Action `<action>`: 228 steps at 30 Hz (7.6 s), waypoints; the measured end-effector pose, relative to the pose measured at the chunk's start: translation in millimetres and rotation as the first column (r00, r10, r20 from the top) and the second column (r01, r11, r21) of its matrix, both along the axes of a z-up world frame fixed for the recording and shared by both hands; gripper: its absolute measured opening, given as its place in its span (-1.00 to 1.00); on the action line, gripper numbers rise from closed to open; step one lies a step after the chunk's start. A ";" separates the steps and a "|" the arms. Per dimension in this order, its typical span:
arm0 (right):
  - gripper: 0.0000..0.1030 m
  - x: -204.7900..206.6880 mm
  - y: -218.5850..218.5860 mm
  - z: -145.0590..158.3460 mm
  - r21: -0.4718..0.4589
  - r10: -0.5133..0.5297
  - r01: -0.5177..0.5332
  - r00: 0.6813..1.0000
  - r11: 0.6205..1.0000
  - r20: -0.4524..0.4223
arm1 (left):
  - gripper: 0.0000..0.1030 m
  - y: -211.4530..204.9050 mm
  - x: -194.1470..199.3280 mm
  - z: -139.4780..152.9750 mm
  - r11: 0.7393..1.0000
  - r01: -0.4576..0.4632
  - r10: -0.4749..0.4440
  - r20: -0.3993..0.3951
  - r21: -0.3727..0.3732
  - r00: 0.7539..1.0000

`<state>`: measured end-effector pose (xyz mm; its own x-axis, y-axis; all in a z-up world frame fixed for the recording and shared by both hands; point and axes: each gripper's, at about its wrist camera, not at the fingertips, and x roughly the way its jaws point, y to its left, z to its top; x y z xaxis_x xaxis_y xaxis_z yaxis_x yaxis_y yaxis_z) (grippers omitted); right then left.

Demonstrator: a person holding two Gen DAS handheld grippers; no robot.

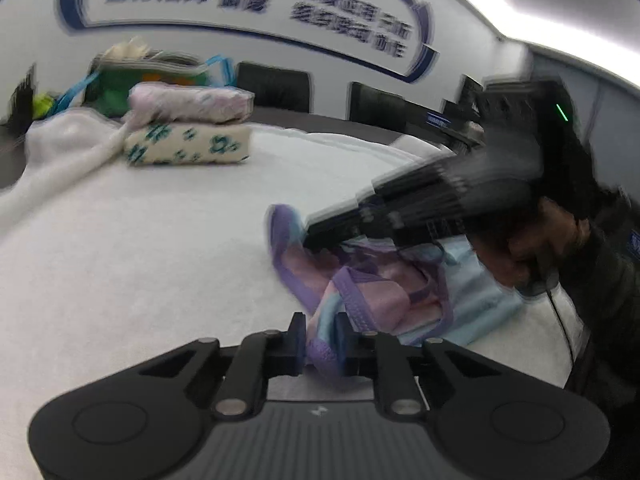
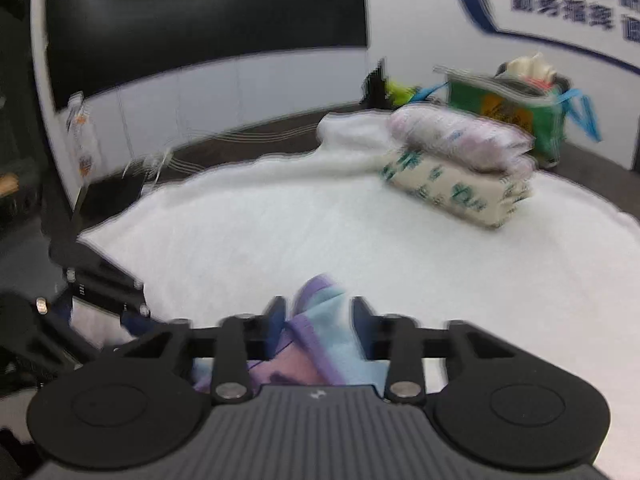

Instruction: Fold clothes

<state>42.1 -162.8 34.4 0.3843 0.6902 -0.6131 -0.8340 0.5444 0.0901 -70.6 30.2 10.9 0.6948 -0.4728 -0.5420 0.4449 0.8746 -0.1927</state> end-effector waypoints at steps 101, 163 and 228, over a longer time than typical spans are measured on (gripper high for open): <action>-0.92 -123.3 -283.7 -34.2 0.227 -0.929 0.936 0.314 0.268 -0.196 | -0.98 -368.2 170.4 16.5 0.723 0.658 -0.657 -0.084 0.209 0.749; 0.04 -182.2 -146.8 29.4 0.240 -0.567 0.585 0.811 0.774 -0.148 | -0.11 -30.5 59.4 65.9 0.966 0.250 -0.254 -0.076 -0.059 0.964; 0.47 -138.6 -131.4 -11.9 0.128 -0.402 0.403 0.915 0.906 -0.029 | 0.34 -52.0 7.5 7.4 0.988 0.142 -0.145 -0.032 -0.062 0.989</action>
